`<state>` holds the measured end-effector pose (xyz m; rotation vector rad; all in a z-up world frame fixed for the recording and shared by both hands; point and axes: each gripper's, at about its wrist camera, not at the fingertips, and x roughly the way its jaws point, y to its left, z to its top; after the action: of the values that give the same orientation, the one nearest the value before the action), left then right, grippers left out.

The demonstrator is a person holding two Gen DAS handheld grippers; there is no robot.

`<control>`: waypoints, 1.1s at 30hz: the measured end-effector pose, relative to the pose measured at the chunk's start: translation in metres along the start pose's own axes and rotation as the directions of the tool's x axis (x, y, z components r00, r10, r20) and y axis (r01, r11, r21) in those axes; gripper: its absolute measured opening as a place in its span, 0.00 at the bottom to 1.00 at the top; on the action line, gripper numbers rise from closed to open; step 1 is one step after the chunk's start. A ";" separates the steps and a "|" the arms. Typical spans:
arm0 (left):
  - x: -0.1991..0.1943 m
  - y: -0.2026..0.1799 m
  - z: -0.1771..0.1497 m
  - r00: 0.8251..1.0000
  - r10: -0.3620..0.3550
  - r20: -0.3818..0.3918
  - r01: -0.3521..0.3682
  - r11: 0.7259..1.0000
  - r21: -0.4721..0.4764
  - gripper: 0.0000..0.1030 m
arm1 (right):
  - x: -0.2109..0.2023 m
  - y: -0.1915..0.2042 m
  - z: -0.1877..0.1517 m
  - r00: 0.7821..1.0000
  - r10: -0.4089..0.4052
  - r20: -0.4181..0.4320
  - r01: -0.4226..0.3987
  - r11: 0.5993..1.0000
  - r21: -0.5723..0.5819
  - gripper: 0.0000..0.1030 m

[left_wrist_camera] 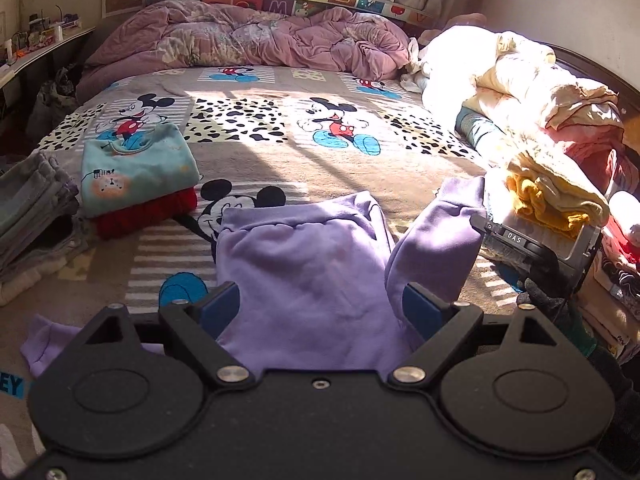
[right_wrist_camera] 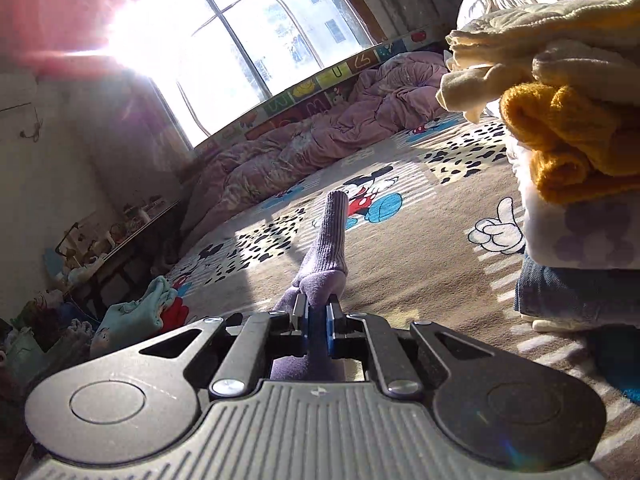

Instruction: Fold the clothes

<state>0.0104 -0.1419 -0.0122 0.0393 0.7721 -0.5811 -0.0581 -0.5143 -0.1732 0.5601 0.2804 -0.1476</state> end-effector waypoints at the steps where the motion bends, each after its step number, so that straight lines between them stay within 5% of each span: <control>1: -0.002 -0.001 0.001 1.000 -0.004 0.005 0.004 1.000 -0.008 0.86 | -0.013 -0.002 0.002 1.000 -0.011 0.028 0.011 1.000 -0.001 0.10; 6: -0.008 -0.005 0.005 1.000 -0.016 0.022 0.017 0.999 -0.031 0.87 | -0.077 -0.026 0.002 0.987 -0.082 0.136 0.084 0.996 -0.006 0.09; 13: -0.005 -0.013 0.004 1.000 -0.020 0.013 0.020 1.000 -0.020 0.87 | -0.141 -0.084 -0.012 0.957 -0.227 0.180 0.219 0.974 0.065 0.08; 20: 0.000 -0.019 0.001 1.000 -0.013 -0.006 0.013 1.000 -0.006 0.87 | -0.158 -0.145 -0.037 0.934 -0.338 0.116 0.313 0.931 0.187 0.08; 29: 0.013 -0.034 -0.010 0.999 -0.010 -0.050 0.013 0.998 0.054 0.87 | -0.132 -0.189 -0.054 0.935 -0.354 -0.001 0.342 0.901 0.268 0.08; 33: 0.024 -0.058 -0.028 0.995 -0.030 -0.096 0.047 0.981 0.189 0.86 | -0.145 -0.196 -0.073 0.942 -0.335 -0.023 0.315 0.859 0.403 0.30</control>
<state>-0.0237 -0.1958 -0.0386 0.2301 0.8064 -0.6928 -0.2537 -0.6295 -0.2871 0.9159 0.2984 -0.5574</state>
